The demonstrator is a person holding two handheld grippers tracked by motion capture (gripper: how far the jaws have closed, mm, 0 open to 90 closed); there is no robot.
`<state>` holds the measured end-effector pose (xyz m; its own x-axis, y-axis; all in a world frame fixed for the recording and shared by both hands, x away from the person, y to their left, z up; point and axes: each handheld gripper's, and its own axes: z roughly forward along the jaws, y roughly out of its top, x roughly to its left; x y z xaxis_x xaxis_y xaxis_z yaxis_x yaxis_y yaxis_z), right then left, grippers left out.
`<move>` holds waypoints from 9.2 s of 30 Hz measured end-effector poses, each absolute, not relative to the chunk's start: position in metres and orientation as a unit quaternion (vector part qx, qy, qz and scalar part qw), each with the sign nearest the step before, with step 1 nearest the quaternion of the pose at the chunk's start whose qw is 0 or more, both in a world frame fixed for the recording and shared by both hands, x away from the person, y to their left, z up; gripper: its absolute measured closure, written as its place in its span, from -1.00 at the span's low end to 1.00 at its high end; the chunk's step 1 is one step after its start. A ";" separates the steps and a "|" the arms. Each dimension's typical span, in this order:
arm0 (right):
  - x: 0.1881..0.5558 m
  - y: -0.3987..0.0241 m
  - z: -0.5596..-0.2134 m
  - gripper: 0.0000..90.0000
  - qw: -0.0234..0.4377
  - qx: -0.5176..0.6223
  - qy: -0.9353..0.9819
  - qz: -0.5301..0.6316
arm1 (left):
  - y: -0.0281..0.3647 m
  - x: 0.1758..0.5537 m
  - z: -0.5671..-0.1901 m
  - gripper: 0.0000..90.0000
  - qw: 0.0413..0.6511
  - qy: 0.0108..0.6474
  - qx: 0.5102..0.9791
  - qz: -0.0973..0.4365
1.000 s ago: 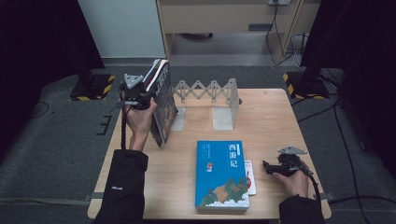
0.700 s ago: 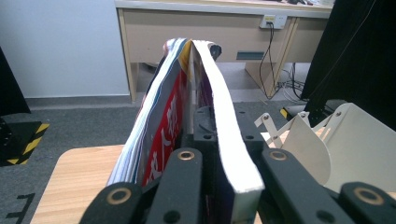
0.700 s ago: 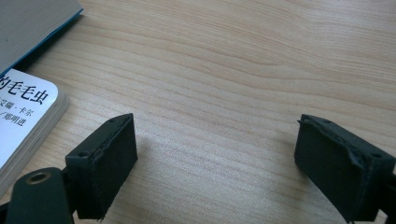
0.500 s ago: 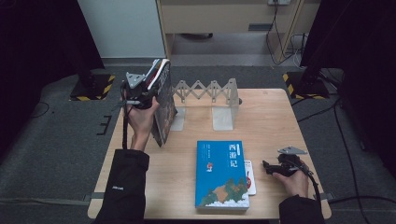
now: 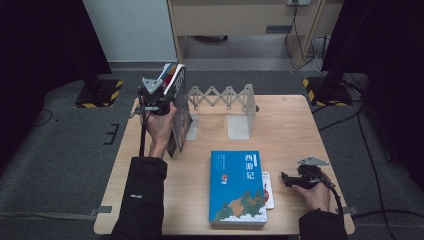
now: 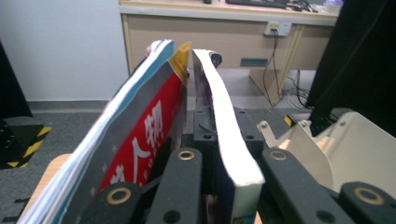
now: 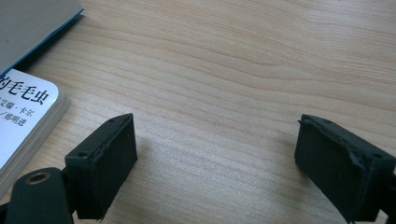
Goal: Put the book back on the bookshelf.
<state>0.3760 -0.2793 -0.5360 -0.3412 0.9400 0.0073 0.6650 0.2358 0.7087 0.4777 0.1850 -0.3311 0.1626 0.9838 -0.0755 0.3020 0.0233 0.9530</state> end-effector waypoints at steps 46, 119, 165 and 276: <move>0.375 -0.278 -0.536 -0.72 0.215 0.528 0.758 0.318 | 0.195 0.469 -0.352 0.60 0.435 0.529 0.658 0.312; 0.376 -0.275 -0.539 -0.90 0.212 0.520 0.762 0.322 | 0.222 0.382 -0.350 -0.14 0.482 0.462 0.647 0.368; 0.369 -0.253 -0.503 -0.74 0.188 0.534 0.755 0.331 | 0.162 0.355 -0.456 -0.37 0.458 0.402 0.777 0.157; 0.368 -0.183 -0.516 -0.69 -0.006 0.471 0.774 0.422 | 0.121 0.379 -0.514 -0.11 0.505 0.441 0.734 -0.106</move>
<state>0.3680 -0.1828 -0.5158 -0.5557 0.7252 0.4066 0.7347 0.1995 0.6484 0.3787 0.1213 -0.5139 0.5880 0.5409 -0.6014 0.7554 -0.1014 0.6474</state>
